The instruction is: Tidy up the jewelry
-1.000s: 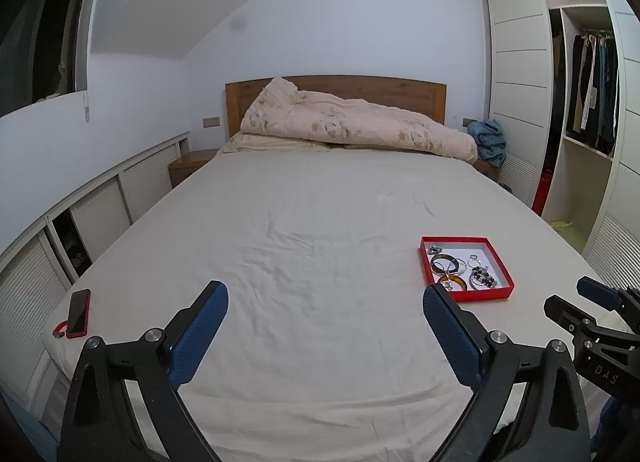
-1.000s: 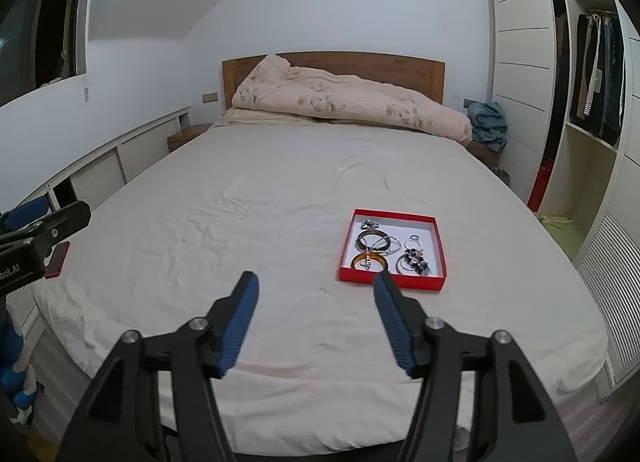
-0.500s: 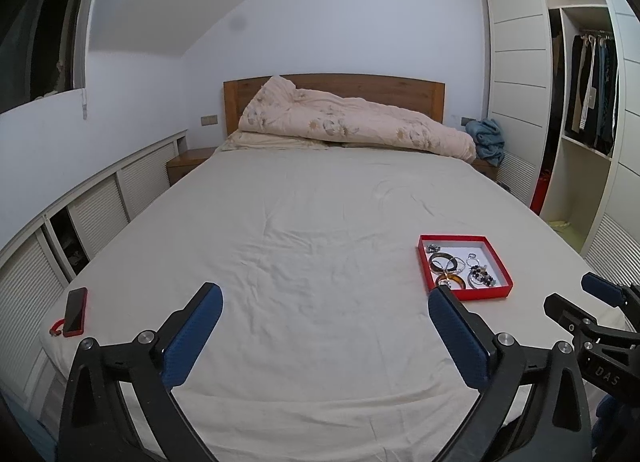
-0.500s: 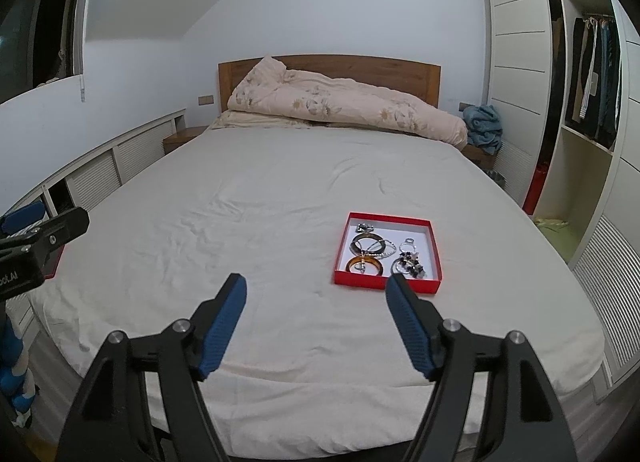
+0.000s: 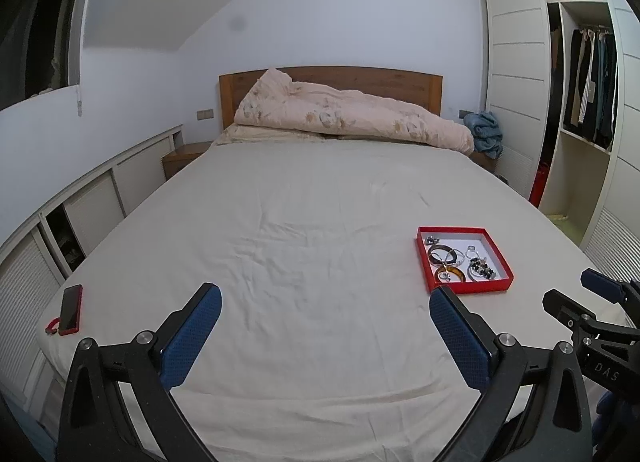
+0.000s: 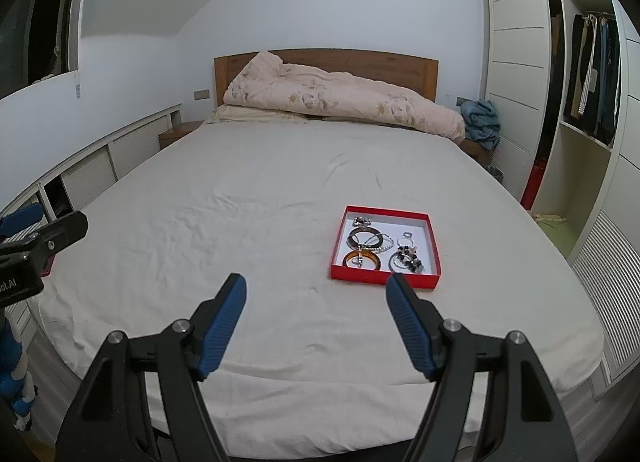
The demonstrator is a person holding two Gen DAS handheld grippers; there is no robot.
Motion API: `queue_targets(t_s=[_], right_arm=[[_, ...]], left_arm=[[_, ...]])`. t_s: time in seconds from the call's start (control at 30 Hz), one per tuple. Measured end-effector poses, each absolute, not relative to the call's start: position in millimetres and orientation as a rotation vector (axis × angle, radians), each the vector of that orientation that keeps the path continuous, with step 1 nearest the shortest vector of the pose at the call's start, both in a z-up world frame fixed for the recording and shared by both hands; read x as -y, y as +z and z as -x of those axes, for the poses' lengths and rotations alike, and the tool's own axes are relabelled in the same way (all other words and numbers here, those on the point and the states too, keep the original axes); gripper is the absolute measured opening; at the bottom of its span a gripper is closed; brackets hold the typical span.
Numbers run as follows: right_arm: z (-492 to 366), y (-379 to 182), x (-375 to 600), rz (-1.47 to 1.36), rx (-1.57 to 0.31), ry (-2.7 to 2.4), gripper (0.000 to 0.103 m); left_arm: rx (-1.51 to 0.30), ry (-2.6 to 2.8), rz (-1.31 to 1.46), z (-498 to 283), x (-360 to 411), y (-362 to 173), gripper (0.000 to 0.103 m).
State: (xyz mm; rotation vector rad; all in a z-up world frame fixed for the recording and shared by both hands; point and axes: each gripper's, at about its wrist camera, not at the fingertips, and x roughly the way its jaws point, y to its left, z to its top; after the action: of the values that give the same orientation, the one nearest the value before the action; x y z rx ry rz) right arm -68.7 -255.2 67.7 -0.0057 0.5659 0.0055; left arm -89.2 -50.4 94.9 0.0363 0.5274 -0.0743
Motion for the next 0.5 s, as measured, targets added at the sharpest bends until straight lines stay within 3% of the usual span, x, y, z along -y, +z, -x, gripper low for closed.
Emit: queue_targets(t_s=[0.5], right_arm=[[60, 55, 257, 0.000, -0.610, 0.002, 0.071]], left_arm=[[-0.573, -0.089, -0.036, 77, 54, 78, 0.102]])
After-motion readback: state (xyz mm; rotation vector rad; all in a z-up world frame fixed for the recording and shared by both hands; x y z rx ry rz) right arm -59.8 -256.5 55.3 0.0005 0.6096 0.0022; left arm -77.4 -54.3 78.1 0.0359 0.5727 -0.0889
